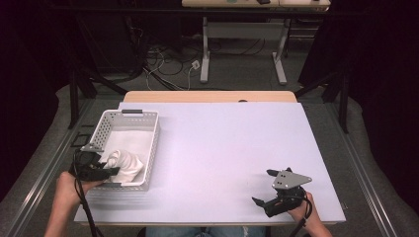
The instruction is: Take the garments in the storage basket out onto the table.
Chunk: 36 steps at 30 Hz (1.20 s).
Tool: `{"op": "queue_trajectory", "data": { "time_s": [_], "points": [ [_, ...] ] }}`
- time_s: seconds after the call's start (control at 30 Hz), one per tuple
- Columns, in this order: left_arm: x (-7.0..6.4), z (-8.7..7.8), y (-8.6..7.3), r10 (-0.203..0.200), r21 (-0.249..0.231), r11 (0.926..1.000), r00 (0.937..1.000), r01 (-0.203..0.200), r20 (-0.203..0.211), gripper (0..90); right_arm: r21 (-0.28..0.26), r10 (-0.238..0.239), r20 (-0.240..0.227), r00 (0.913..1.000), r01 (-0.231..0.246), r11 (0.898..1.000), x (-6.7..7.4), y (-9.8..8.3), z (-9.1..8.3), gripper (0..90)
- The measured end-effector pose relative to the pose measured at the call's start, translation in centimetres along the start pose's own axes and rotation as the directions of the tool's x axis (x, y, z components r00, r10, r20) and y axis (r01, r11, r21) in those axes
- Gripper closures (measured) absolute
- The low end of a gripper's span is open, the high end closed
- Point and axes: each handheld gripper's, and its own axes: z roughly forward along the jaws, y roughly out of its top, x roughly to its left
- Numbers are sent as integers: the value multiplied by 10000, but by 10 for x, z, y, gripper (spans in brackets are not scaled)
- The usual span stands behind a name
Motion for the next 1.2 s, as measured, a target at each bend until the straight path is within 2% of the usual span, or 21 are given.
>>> {"op": "queue_trajectory", "data": {
  "time_s": [0.23,0.27,0.37,0.53,0.7,0.77,0.8,1.0,1.2],
  "points": [
    [-4,-6,2,176,-476,9987,9997,-184,-161,611,1,28,2,10000,-28,10000,0,0,0,6],
    [-4,-7,2,326,-612,9975,9991,-342,-271,611,2,22,9,10000,-22,10000,0,0,0,6],
    [-5,-8,2,408,-651,9970,9987,-426,-293,610,-7,-22,13,10000,22,10000,0,0,0,6],
    [-8,-11,3,399,-947,9945,9981,-441,-466,610,-3,-27,22,10000,27,10000,0,0,0,6],
    [-9,-14,3,493,-1413,9882,9965,-585,-677,610,-4,-19,35,10000,19,10000,0,0,0,6],
    [-10,-15,3,468,-1447,9879,9965,-565,-695,610,-7,-14,30,10000,14,10000,0,0,0,6],
    [-11,-16,3,418,-1617,9854,9964,-532,-732,610,-1,-17,34,10000,17,10000,0,0,0,6],
    [-13,-21,5,619,-1777,9811,9945,-763,-850,610,-1,16,28,10000,-16,10000,0,0,0,6],
    [-16,-23,6,654,-2134,9731,9925,-863,-1030,609,2,-20,36,10000,20,10000,0,0,0,6]
  ]
}}
